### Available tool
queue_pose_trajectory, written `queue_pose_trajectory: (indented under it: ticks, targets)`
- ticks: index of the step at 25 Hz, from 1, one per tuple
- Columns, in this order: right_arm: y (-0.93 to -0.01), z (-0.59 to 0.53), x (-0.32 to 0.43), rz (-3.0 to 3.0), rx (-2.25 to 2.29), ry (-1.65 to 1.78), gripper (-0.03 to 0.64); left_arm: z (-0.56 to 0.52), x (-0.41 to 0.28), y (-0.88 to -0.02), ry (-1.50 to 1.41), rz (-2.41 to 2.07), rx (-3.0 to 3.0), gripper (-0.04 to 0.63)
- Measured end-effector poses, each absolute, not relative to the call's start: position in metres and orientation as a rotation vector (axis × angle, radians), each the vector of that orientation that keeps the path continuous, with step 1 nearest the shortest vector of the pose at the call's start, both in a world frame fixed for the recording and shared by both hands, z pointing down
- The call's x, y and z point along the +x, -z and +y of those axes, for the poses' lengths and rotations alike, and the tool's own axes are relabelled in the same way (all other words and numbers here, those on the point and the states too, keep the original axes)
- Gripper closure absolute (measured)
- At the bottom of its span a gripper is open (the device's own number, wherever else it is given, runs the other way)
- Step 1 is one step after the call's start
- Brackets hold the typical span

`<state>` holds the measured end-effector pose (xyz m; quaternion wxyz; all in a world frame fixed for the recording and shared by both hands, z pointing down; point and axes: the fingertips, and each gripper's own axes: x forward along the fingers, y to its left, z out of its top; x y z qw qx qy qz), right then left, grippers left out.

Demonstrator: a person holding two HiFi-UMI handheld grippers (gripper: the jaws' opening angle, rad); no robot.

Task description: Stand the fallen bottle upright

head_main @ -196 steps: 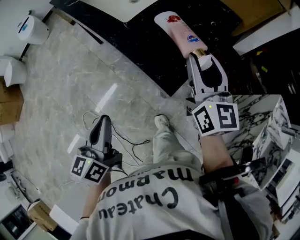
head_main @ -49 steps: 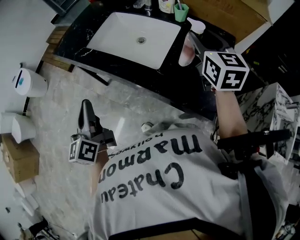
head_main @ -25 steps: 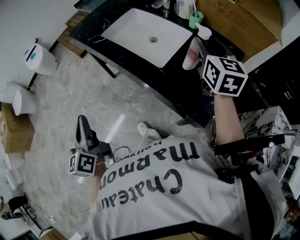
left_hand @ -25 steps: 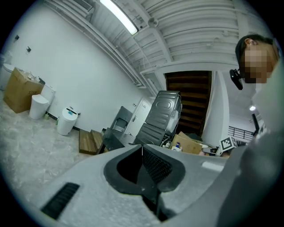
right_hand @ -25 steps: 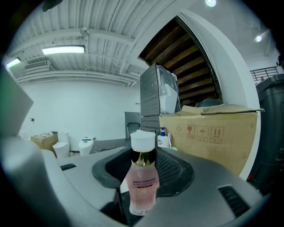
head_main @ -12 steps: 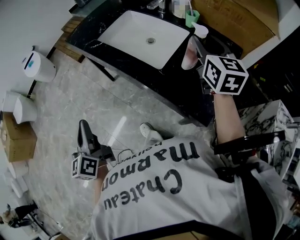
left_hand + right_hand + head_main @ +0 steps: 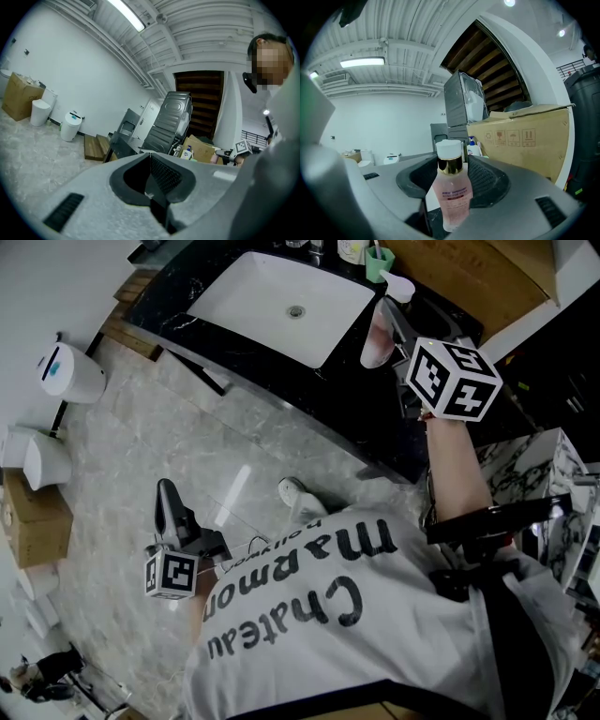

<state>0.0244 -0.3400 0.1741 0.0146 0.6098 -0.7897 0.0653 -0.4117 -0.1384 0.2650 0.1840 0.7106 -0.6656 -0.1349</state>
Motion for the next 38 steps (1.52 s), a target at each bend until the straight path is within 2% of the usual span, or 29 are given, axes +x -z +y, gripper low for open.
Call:
queue_pose_trajectory:
  ticks: [5, 10, 22, 38]
  targets:
    - [-0.174, -0.342, 0.024, -2.443, 1.912, -0.184, 0.435, -0.137, -0.416, -0.266, 0.393, -1.881, 1.993, 0.577]
    - [-0.174, -0.344, 0.017, -2.471, 1.883, -0.209, 0.375, -0.137, -0.417, -0.267, 0.404, -1.876, 1.990, 0.578]
    - [-0.175, -0.343, 0.017, -2.388, 1.924, -0.147, 0.324, -0.125, -0.426, -0.270, 0.411, -1.890, 1.967, 0.578]
    - [-0.159, -0.330, 0.035, -2.408, 2.012, -0.141, 0.302, -0.106, -0.427, -0.264, 0.460, -1.910, 1.954, 0.578]
